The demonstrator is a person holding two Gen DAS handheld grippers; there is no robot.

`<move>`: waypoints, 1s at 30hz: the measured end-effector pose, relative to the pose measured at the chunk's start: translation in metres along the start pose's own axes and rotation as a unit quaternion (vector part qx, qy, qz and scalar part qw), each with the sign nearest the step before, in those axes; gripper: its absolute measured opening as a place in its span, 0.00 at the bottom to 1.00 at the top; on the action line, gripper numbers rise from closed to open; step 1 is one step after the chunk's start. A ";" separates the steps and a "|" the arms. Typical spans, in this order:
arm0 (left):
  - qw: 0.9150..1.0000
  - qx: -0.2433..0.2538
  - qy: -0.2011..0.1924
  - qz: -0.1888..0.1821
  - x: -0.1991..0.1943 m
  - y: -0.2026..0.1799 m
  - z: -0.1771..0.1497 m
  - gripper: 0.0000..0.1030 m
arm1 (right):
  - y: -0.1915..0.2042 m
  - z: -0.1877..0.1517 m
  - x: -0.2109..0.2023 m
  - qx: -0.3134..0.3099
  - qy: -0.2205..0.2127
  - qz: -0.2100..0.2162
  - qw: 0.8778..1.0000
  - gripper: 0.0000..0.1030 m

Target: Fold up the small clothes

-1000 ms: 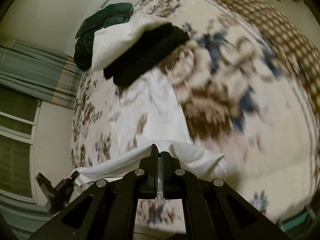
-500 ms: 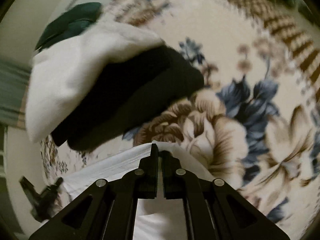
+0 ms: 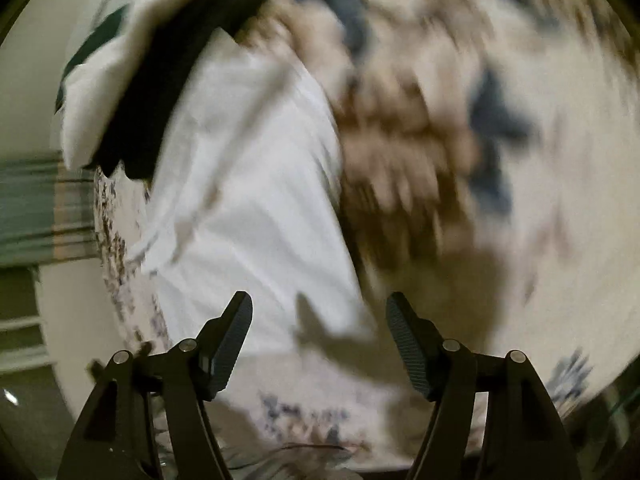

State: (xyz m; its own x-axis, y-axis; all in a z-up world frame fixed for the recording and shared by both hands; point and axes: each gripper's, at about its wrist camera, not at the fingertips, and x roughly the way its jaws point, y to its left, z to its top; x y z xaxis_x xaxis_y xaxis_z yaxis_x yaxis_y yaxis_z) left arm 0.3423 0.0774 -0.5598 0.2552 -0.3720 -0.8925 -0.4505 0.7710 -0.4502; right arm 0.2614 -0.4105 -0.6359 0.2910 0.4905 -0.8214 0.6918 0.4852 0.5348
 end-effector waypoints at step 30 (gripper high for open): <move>0.998 0.046 -0.001 0.044 -0.068 0.039 -0.075 0.40 | -0.070 -0.067 -0.007 0.049 0.033 -0.046 0.997 0.34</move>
State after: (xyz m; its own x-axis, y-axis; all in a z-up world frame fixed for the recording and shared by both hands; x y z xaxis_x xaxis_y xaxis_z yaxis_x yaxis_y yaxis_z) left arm 0.2429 0.0942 -0.5193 0.2204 -0.2990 -0.9285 -0.3908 0.8451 -0.3649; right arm 0.1660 -0.3995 -0.6543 0.1810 0.4961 -0.8492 0.7755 0.4591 0.4334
